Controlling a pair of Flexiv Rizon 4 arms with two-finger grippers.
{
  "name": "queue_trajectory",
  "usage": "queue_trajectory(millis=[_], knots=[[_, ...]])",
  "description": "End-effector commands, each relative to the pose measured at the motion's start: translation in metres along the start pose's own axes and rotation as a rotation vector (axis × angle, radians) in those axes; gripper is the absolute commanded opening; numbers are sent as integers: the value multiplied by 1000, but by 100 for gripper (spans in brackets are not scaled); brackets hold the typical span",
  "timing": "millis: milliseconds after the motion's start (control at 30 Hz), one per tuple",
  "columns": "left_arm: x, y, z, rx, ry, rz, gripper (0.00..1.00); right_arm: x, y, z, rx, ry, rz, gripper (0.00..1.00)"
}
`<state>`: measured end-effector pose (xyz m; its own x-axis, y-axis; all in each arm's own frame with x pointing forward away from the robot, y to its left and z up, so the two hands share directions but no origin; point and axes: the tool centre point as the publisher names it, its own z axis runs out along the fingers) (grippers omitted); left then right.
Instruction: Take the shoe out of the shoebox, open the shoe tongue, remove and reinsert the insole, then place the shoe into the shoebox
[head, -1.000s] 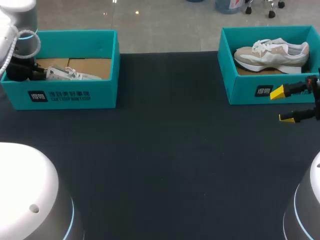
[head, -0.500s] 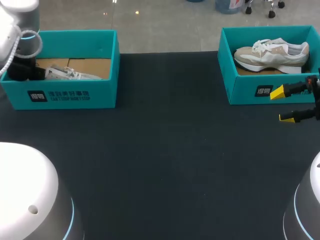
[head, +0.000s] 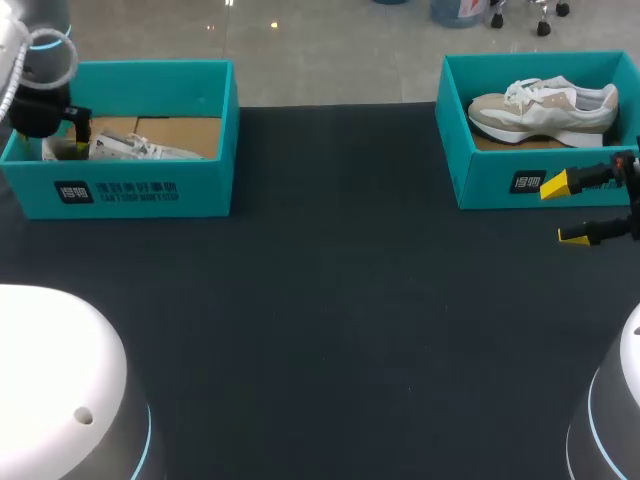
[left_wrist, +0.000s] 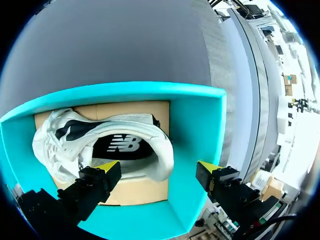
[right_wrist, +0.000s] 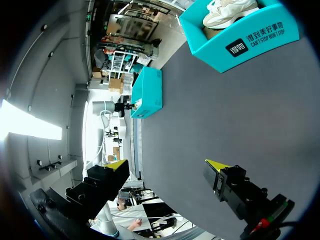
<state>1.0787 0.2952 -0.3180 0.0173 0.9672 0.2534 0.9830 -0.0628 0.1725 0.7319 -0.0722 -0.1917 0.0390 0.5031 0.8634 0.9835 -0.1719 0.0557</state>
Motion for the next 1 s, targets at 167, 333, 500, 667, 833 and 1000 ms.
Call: queue_trajectory(millis=[167,333,500,667,833,1000], knots=[[7,2,-64,30,-43,-34,100,0,-1,0,-1,-3,1,100],[16,10,-90,57,-52,-113,100,0,-1,0,-1,-3,1,100],[22,16,-113,62,-75,-149,100,0,-1,0,-1,-3,1,100],[24,22,-132,61,-71,-168,100,0,-1,0,-1,-3,1,100],[24,23,-135,61,-74,-175,100,0,-1,0,-1,-3,1,100],[24,23,-135,61,-74,-175,100,0,-1,0,-1,-3,1,100]])
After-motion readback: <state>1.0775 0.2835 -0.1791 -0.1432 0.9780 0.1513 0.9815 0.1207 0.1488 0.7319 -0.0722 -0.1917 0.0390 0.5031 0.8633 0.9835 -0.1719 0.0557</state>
